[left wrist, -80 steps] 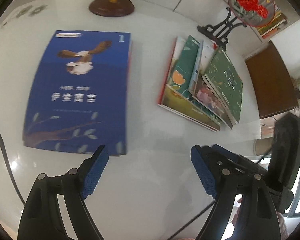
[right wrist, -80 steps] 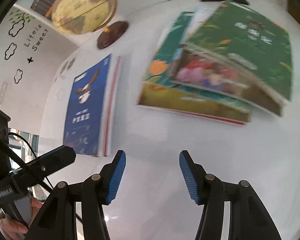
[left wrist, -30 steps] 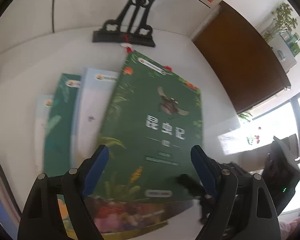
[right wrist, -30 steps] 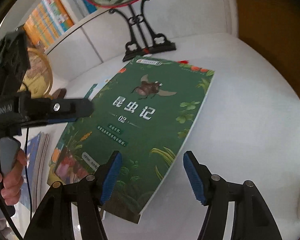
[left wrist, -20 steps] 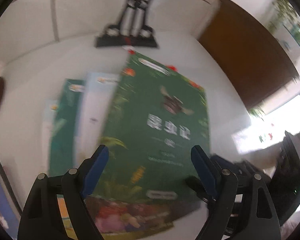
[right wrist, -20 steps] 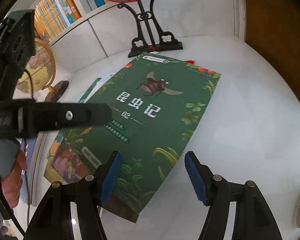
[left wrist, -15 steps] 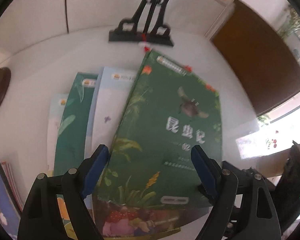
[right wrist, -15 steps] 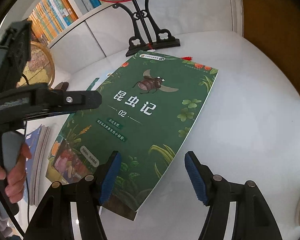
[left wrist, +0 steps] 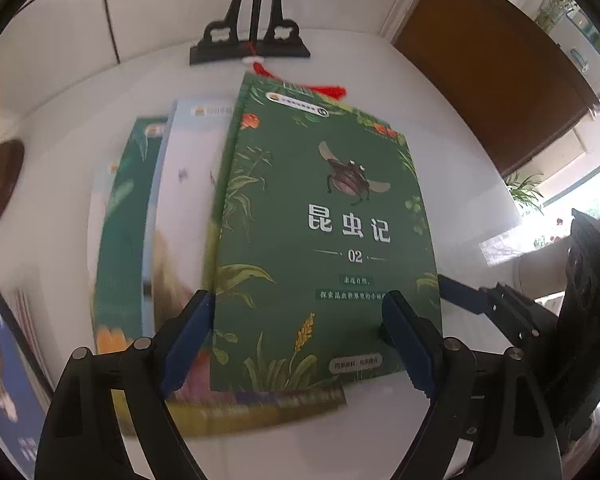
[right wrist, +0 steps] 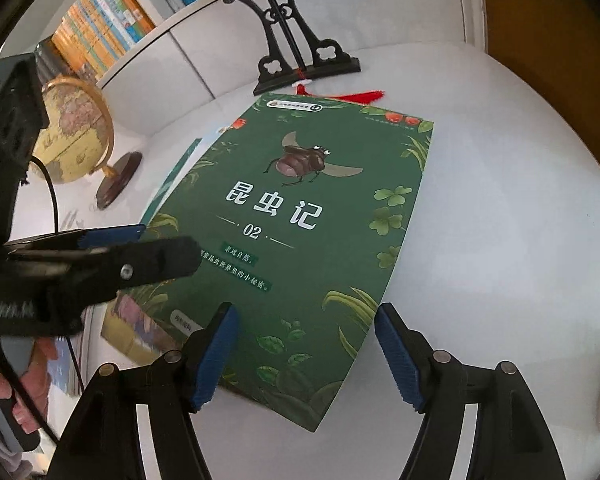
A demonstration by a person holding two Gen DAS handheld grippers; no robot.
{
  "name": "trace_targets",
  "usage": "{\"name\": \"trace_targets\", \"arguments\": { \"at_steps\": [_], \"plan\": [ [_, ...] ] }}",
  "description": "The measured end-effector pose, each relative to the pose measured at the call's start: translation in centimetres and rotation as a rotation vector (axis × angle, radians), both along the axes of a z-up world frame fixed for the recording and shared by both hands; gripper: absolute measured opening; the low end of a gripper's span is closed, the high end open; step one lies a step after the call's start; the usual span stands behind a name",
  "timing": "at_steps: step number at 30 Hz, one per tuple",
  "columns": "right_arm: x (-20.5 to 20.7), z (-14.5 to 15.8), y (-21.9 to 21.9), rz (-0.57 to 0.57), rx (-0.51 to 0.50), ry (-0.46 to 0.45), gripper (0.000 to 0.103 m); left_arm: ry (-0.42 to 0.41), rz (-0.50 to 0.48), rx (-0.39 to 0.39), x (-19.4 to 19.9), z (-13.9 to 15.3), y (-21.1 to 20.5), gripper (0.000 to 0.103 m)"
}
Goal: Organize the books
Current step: 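Close both tools on the edge of the green book, then lift the green book off the pile with both tools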
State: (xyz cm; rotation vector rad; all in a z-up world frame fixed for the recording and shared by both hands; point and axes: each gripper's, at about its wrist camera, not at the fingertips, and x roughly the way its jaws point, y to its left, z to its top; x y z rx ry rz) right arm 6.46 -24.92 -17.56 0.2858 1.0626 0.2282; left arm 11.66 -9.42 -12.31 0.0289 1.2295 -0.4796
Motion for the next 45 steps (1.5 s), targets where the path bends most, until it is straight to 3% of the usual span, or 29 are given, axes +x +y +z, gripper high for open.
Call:
{"name": "trace_targets", "arguments": {
  "at_steps": [5, 10, 13, 16, 20, 21, 23, 24, 28, 35, 39, 42, 45],
  "plan": [
    [-2.3, 0.0, 0.4, 0.052, -0.001, 0.024, 0.070, 0.040, 0.021, -0.006, -2.7, -0.7, 0.9, 0.084],
    [-4.1, -0.3, 0.8, 0.126, 0.041, 0.056, 0.074, 0.090, 0.075, -0.070, -5.9, -0.9, 3.1, 0.084],
    [-4.7, -0.7, 0.6, 0.166, 0.118, 0.062, 0.074, 0.186, 0.084, -0.126, -6.5, -2.4, 4.1, 0.084],
    [-4.5, -1.3, -1.4, 0.098, 0.231, 0.044, 0.074, 0.184, 0.157, -0.103, -5.9, -3.0, 5.0, 0.084],
    [-3.8, -1.6, -2.1, 0.103, 0.259, 0.024, 0.074, 0.220, 0.225, -0.224, -4.6, -3.2, 5.8, 0.083],
    [-3.6, -1.7, -2.0, 0.113, 0.265, 0.026, 0.074, 0.212, 0.221, -0.226, -4.6, -3.2, 5.7, 0.082],
    [-3.6, -1.7, -1.9, 0.131, 0.291, 0.040, 0.074, 0.200, 0.195, -0.183, -4.9, -3.0, 5.2, 0.056],
    [-3.6, -1.7, -1.6, 0.134, 0.300, 0.054, 0.075, 0.191, 0.179, -0.145, -5.1, -2.9, 4.9, 0.055],
    [-3.3, -1.1, 0.2, 0.159, 0.228, 0.078, 0.081, 0.200, 0.186, -0.119, -6.2, -2.7, 6.1, 0.055],
    [-3.6, -1.6, 1.1, 0.216, 0.334, 0.110, 0.081, 0.235, 0.215, -0.094, -7.8, -3.4, 8.2, 0.055],
    [-4.1, -1.7, 0.3, 0.201, 0.336, 0.105, 0.081, 0.249, 0.284, -0.183, -6.4, -3.8, 9.1, 0.055],
    [-3.9, -1.5, 0.4, 0.202, 0.294, 0.065, 0.081, 0.252, 0.265, -0.173, -5.4, -4.0, 8.2, 0.060],
    [-3.3, -1.7, 0.6, 0.222, 0.325, 0.064, 0.081, 0.248, 0.232, -0.156, -5.8, -3.9, 7.3, 0.059]
  ]
}}
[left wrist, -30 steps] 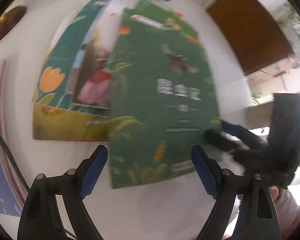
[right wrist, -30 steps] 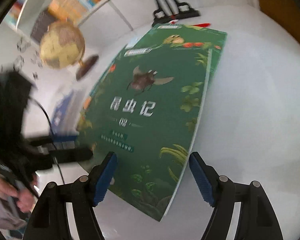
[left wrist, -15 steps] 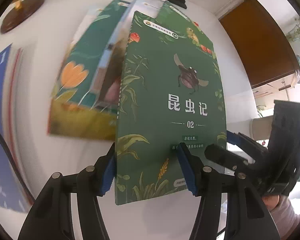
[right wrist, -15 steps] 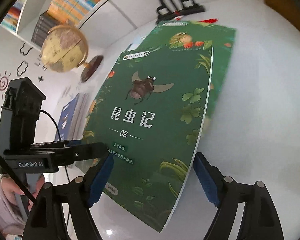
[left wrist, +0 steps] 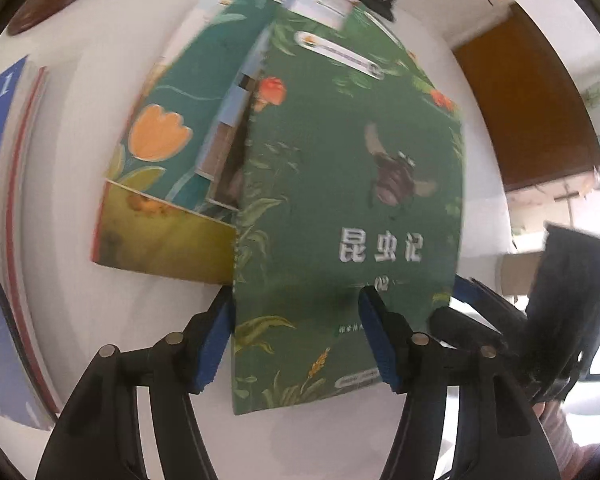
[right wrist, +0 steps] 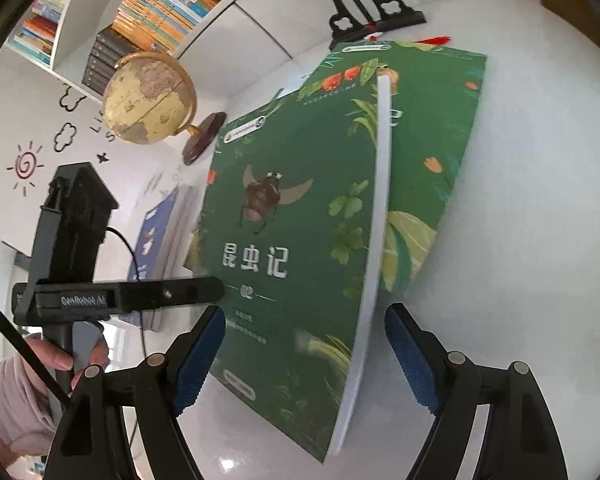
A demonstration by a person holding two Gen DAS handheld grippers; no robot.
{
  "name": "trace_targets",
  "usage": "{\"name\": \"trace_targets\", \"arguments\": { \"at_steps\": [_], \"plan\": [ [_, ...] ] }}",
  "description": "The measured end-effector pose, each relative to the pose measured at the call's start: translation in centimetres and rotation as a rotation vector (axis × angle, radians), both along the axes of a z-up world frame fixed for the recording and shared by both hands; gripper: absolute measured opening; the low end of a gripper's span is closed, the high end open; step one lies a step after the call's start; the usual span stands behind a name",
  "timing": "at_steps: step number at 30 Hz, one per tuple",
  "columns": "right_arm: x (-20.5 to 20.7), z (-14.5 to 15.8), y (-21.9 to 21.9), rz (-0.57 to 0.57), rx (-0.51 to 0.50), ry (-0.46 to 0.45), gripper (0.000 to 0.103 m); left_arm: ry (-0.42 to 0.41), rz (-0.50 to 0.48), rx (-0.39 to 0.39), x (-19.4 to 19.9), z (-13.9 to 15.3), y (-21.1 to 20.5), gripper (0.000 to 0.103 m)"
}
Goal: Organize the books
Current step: 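Lift the green book off the pile with both tools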
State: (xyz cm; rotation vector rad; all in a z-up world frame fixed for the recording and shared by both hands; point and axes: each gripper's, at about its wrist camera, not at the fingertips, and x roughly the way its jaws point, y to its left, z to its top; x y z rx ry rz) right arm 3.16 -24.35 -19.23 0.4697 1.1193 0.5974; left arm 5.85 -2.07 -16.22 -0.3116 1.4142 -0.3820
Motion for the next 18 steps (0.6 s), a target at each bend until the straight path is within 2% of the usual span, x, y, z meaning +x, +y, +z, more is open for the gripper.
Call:
{"name": "trace_targets", "arguments": {
  "at_steps": [1, 2, 3, 4, 5, 7, 9, 12, 15, 18],
  "plan": [
    [0.1, -0.1, 0.3, 0.016, 0.024, 0.022, 0.080, -0.004, -0.006, 0.010, -0.2, 0.2, -0.1, 0.059],
    [0.2, 0.0, 0.7, 0.017, 0.005, 0.027, 0.079, -0.013, -0.002, 0.011, -0.5, 0.5, 0.0, 0.059],
    [0.2, 0.2, 0.9, 0.025, -0.028, 0.032, 0.068, -0.023, 0.007, 0.004, -0.7, 0.9, 0.1, 0.059],
    [0.1, 0.4, 1.1, 0.029, -0.076, 0.030, 0.052, -0.036, 0.016, -0.011, -0.7, 1.2, 0.1, 0.059],
    [-0.1, 0.6, 1.1, 0.023, -0.125, 0.023, 0.045, -0.061, 0.028, -0.037, -0.9, 1.8, 0.5, 0.057],
    [-0.9, 1.6, 0.6, 0.012, -0.144, -0.027, 0.020, -0.087, 0.057, -0.110, -1.4, 3.2, 1.3, 0.053],
    [-1.7, 3.1, 0.4, 0.012, -0.155, -0.088, 0.020, -0.092, 0.075, -0.154, -1.7, 3.7, 1.8, 0.053],
    [-2.7, 4.9, 2.1, 0.070, -0.237, -0.180, 0.020, -0.121, 0.051, -0.079, -2.3, 4.1, 1.6, 0.053],
    [-3.5, 5.6, 4.1, 0.129, -0.284, -0.235, 0.020, -0.158, 0.046, -0.061, -2.9, 4.4, 1.9, 0.051],
    [-4.3, 6.4, 5.3, 0.160, -0.325, -0.288, 0.020, -0.219, 0.041, -0.021, -3.8, 5.4, 2.4, 0.043]
  ]
}}
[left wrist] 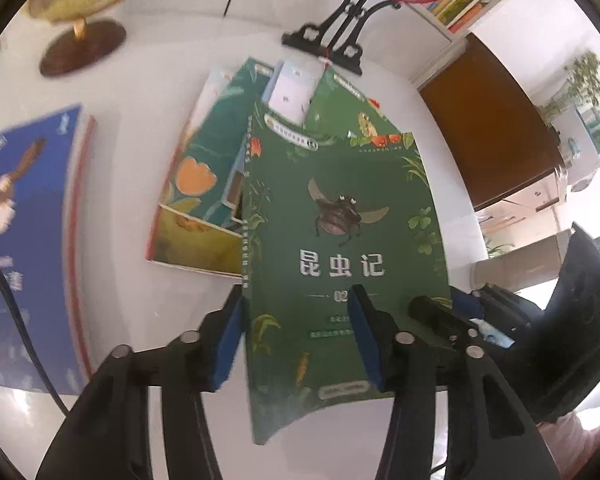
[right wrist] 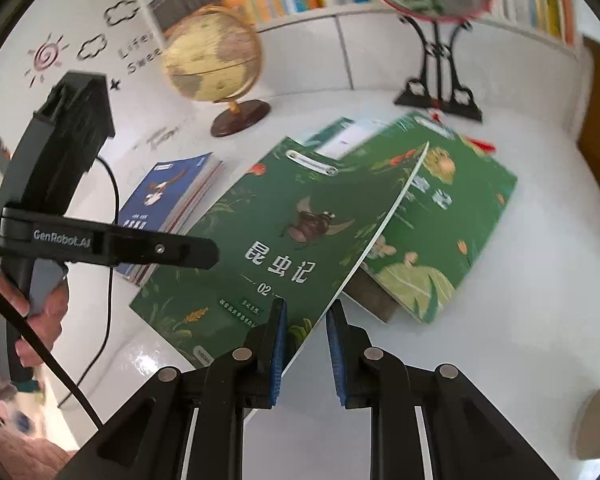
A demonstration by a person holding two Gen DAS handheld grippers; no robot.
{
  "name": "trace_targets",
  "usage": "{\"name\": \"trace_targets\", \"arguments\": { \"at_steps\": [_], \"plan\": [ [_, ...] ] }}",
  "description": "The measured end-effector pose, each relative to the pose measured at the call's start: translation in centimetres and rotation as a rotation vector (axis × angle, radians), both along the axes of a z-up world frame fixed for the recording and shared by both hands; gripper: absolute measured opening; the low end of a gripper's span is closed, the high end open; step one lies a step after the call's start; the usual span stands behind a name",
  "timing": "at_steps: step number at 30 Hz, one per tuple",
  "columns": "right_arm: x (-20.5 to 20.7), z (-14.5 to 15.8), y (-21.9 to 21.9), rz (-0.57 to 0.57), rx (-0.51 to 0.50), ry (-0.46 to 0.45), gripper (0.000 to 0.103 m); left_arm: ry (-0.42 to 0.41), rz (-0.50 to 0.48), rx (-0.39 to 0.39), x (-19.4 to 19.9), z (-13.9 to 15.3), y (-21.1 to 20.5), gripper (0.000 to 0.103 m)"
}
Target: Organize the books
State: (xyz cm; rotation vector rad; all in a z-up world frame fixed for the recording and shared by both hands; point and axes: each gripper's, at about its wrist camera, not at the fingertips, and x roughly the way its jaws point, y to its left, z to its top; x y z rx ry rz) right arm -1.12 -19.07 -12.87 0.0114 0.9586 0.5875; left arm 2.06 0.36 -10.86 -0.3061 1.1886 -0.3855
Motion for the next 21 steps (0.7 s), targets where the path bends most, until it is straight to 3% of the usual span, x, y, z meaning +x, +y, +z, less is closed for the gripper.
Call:
{"name": "trace_targets", "arguments": {
  "at_steps": [7, 11, 21],
  "plan": [
    [-0.5, 1.1, 0.8, 0.010, -0.029, -0.039, 0.020, 0.001, -0.004, 0.005, -0.9, 0.4, 1.3, 0.043],
    [-0.8, 2.0, 1.9, 0.028, -0.048, -0.064, 0.020, -0.030, -0.005, 0.028, -1.2, 1.3, 1.2, 0.043],
    [-1.0, 4.4, 2.8, 0.016, -0.050, -0.108, 0.020, -0.100, 0.001, -0.004, -1.4, 3.6, 2.6, 0.043]
  ]
}}
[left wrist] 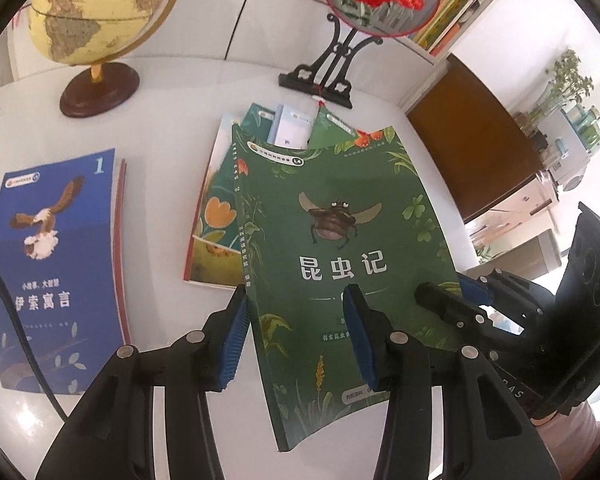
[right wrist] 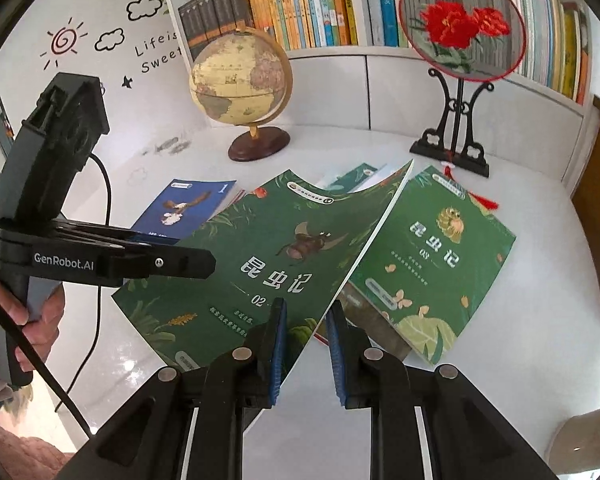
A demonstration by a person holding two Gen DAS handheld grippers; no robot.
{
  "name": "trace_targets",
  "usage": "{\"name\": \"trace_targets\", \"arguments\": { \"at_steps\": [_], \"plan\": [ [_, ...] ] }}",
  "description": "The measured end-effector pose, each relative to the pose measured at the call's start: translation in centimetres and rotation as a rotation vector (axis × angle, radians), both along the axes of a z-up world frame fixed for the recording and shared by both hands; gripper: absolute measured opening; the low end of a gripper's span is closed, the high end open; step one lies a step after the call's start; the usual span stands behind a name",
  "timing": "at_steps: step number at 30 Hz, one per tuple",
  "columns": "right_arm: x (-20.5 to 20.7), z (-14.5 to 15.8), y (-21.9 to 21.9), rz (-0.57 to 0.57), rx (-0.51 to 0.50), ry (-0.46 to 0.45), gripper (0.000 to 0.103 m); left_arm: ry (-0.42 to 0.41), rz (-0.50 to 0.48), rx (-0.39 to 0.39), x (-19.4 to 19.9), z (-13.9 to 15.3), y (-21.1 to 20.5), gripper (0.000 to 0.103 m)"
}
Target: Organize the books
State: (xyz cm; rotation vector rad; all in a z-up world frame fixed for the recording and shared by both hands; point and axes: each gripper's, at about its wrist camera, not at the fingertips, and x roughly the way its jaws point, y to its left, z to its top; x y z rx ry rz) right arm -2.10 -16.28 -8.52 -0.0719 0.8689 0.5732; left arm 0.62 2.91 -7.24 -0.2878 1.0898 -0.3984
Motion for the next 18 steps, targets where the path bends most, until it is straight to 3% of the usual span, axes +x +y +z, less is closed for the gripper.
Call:
{"name": "trace_targets", "arguments": {
  "at_steps": [10, 18],
  "plan": [
    [0.1, 2.5, 2.6, 0.014, 0.016, -0.032, 0.020, -0.036, 0.027, -0.020, -0.2, 1.6, 3.1, 0.043],
    [0.8, 4.2, 6.9, 0.065, 0.013, -0.043, 0.020, -0.062, 0.091, -0.015, -0.8, 2.4, 8.1, 0.043]
  ]
}}
